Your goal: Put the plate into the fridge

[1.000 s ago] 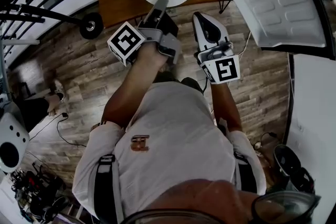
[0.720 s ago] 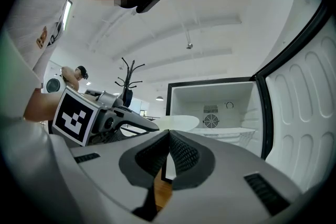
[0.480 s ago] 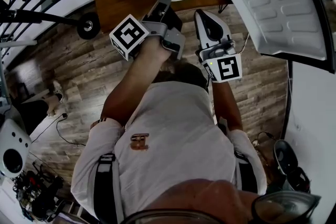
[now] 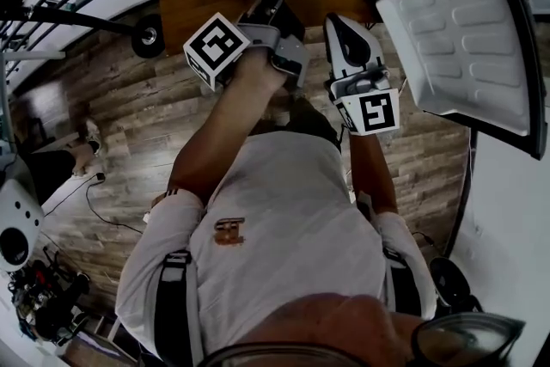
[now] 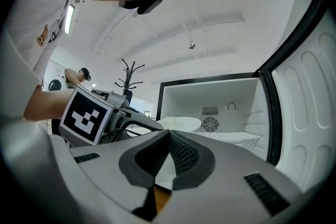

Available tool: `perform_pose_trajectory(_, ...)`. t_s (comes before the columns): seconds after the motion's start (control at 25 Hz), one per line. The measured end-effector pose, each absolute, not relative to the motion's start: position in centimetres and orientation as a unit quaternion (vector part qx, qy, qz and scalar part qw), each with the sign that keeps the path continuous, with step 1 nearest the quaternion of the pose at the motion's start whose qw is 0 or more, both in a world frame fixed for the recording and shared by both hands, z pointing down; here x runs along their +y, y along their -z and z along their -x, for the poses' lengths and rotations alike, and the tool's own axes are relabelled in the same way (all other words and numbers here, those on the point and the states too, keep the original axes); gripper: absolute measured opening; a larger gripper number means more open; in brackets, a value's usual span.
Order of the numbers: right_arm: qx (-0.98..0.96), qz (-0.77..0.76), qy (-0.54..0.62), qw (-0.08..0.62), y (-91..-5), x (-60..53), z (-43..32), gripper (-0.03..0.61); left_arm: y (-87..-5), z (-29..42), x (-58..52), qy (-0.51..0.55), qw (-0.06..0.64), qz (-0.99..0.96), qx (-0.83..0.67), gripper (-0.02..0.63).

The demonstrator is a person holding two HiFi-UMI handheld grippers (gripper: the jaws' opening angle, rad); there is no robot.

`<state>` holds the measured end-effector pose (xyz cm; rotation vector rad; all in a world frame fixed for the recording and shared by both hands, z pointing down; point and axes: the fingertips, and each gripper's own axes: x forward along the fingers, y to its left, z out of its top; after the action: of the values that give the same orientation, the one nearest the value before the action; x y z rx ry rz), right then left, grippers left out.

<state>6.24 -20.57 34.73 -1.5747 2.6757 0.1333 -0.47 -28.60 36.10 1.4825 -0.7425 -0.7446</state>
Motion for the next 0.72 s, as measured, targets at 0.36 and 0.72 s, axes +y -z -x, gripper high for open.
perform_pose_trajectory(0.36, 0.881, 0.47, -0.048, 0.035, -34.0, -23.2, -8.1, 0.032, -36.1, -0.8, -32.1, 0.351, 0.604, -0.619, -0.361, 0.027)
perform_pose_trajectory(0.72, 0.898, 0.435, -0.046, 0.049, -34.0, -26.0, -9.8, 0.032, -37.1, -2.0, -35.8, 0.373, 0.601, -0.585, -0.397, 0.027)
